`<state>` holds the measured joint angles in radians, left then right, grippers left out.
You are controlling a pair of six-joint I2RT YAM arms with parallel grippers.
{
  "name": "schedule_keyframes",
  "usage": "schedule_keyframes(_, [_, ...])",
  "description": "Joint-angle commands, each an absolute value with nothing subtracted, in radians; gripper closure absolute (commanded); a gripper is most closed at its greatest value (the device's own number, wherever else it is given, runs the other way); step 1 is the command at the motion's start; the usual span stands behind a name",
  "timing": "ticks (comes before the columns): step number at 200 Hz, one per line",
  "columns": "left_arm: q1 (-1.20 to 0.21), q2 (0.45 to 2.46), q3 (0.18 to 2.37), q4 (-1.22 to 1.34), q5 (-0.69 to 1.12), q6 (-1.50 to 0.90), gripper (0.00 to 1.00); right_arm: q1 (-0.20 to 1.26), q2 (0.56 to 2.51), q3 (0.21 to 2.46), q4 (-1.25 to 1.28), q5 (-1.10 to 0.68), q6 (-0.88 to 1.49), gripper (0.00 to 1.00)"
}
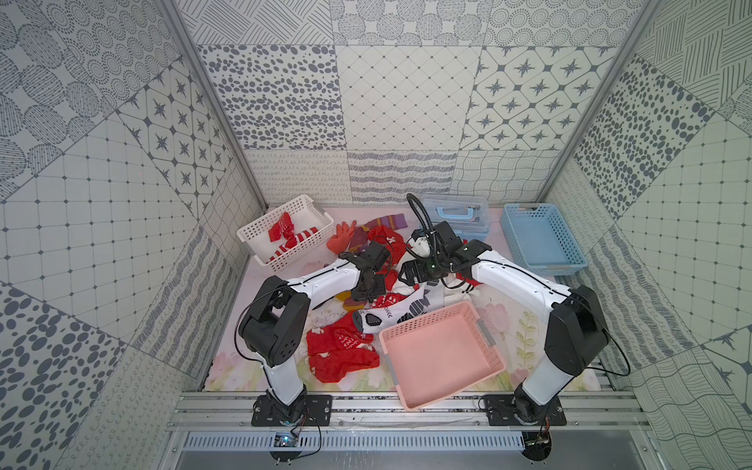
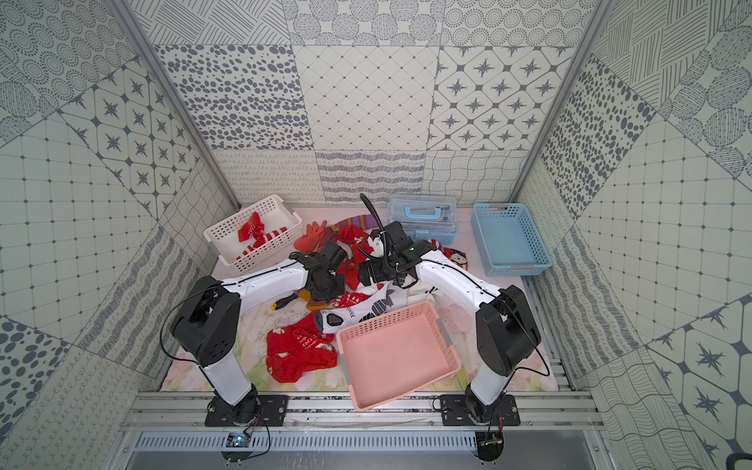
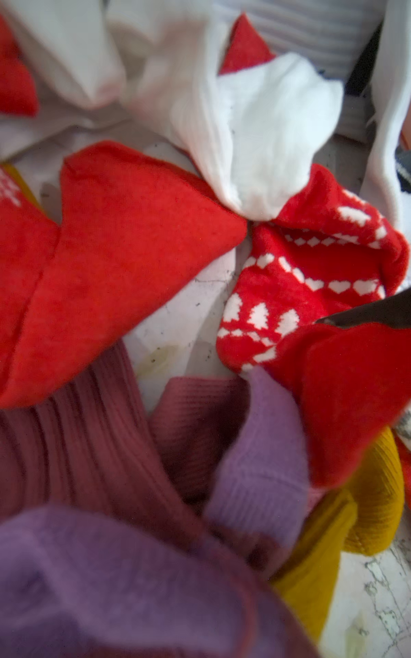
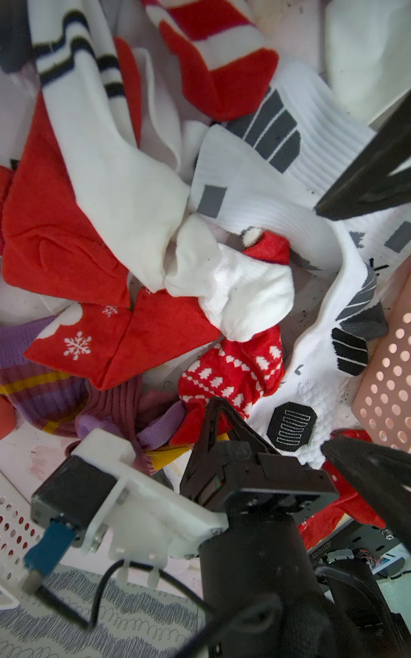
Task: Sort the socks into the basket by color
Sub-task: Pick up the sock from the center of the board.
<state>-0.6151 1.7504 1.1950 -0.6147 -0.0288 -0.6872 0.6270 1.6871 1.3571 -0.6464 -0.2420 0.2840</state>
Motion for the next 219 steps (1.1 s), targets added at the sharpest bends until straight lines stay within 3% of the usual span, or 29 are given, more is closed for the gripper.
schedule_keyframes(1, [-0.627,1.690,1.206,-0.643,-0.055,-0.673,1.00,0.624,1.655,1.348,-0.620,-0.245,0.278,0.02])
schedule_keyframes(79, [-0.610,1.538,1.327,-0.755,-0.060,-0.601,1.00,0.624,1.652,1.368,-0.618,-0.255,0.285,0.02])
schedule_keyframes(219, [-0.350,1.474,1.503,-0.759,0.039,-0.538,1.00,0.624,1.644,1.415,-0.628,-0.265,0.285,0.02])
